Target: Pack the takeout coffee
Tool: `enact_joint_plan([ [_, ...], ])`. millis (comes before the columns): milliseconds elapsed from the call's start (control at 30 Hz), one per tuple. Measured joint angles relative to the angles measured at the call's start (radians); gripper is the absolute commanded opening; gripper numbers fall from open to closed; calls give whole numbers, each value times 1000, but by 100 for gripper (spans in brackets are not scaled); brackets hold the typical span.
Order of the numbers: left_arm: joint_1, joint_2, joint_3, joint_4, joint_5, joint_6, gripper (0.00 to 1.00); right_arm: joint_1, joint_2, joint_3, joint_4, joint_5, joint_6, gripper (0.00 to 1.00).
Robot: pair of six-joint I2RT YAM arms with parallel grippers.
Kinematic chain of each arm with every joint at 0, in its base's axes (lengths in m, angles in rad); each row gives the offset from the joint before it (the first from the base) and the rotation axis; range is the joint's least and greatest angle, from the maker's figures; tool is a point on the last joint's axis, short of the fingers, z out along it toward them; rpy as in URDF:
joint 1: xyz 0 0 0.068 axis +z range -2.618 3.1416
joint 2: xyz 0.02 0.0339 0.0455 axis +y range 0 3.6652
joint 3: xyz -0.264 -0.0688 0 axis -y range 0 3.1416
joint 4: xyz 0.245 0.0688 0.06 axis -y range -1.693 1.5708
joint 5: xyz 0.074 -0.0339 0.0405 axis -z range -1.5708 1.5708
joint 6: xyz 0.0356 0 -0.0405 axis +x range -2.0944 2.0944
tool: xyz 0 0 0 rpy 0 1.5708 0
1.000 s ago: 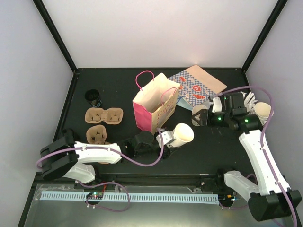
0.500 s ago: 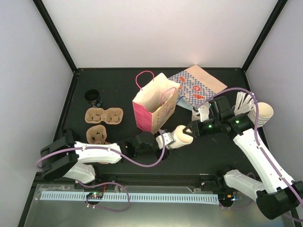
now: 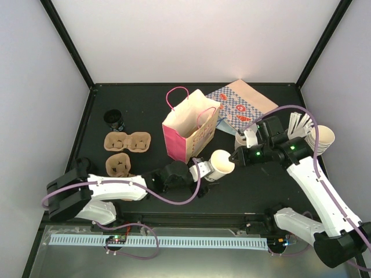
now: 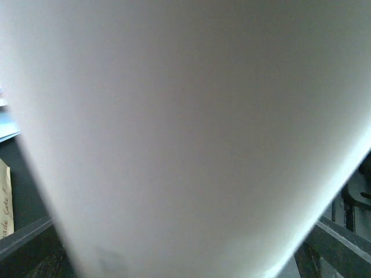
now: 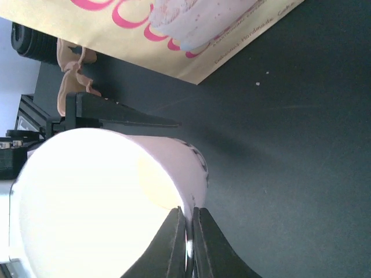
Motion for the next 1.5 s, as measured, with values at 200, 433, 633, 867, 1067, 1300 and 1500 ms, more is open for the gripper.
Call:
enact_joint_plan([
  [200,0,-77,-7,-60,-24,-3,99,1,5,55,-11,51,7,5],
  [433,0,-292,-52,-241,-24,-37,99,2,38,26,-12,182,21,4],
  [633,0,-398,14,-537,-79,-118,99,12,109,-53,51,300,68,5],
  [867,14,-436,162,-809,-222,-238,99,109,172,-119,167,377,134,5],
  [1067,114,-486,174,-886,-222,-314,99,171,206,-136,222,452,159,11],
  [1300,216,-555,174,-906,-162,-351,99,183,213,-148,256,506,164,17],
  [1500,259,-595,173,-919,-125,-367,99,186,217,-154,261,544,182,43],
])
